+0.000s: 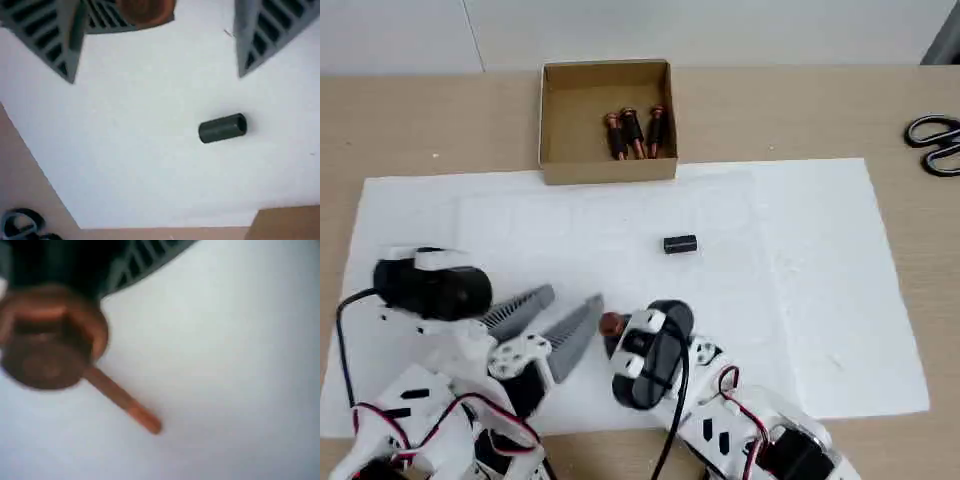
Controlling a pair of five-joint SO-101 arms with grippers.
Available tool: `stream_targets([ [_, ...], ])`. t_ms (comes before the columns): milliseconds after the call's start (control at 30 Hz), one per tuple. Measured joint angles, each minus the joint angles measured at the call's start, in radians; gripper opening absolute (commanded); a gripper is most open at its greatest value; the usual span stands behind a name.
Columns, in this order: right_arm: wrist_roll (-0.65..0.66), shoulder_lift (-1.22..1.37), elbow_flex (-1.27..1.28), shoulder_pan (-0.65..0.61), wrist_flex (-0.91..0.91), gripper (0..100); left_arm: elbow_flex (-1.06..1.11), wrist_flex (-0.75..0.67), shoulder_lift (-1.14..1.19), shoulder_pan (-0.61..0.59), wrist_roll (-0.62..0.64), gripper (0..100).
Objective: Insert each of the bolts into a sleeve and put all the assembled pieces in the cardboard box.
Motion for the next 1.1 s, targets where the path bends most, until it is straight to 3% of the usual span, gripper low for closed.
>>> stream_targets([
  [233, -0.002, 0.000, 0.078, 0.157, -0.029, 0.4, -0.086, -0.123, 0.216, -0.216, 0.000, 20],
  [600, -0.038, 0.083, 0.109, 0.334, -0.213, 0.4, -0.157, -0.218, 0.559, -0.425, 0.000, 20],
  [800, -0.103, 0.245, 0.064, 0.400, -0.276, 0.4, -0.157, -0.218, 0.603, -0.434, 0.000, 20],
  [1100, -0.155, 0.692, -0.184, 0.407, -0.470, 0.4, -0.157, -0.218, 0.608, -0.434, 0.000, 9],
])
